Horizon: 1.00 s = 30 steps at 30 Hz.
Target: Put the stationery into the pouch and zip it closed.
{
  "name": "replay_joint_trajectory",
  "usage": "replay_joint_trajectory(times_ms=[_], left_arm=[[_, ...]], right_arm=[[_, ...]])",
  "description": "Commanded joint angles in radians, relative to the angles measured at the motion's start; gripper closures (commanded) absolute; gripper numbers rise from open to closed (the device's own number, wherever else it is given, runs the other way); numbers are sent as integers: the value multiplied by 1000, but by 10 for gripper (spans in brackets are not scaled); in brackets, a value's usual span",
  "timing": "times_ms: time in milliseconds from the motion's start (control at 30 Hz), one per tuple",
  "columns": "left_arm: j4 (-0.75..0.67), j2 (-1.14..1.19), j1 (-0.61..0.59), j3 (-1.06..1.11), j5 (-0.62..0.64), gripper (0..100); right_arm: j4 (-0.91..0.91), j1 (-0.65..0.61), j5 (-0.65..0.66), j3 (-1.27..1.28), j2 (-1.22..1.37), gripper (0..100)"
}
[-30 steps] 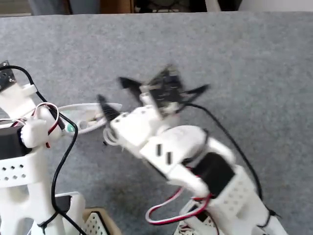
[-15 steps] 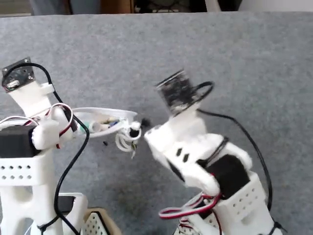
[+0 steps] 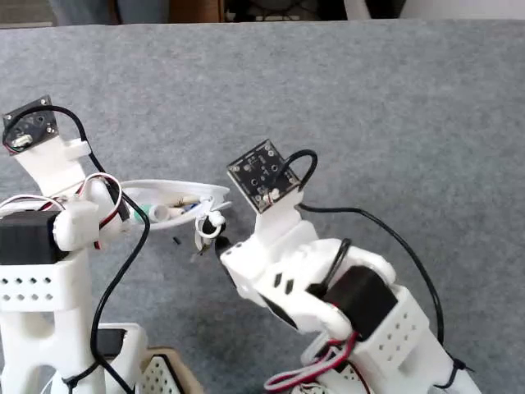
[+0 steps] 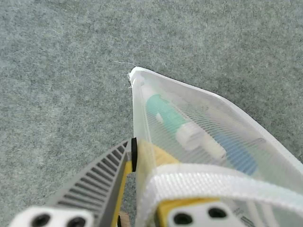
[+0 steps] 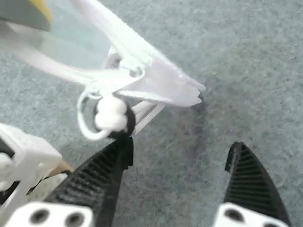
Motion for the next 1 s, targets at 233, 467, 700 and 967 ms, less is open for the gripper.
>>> replay_joint_trajectory(times_ms=[233, 467, 700, 967], left_arm=[[-58, -12, -58, -13, 9, 972], [-57, -12, -58, -10, 9, 972], [-57, -12, -58, -8, 6, 972], [-57, -12, -58, -8, 5, 972]], right_arm=[[81, -71, -29, -99, -2, 683], [-321, -68, -80, 150, -2, 683], [-186, -66, 17, 111, -10, 684], [25, 138, 147, -88, -54, 681]])
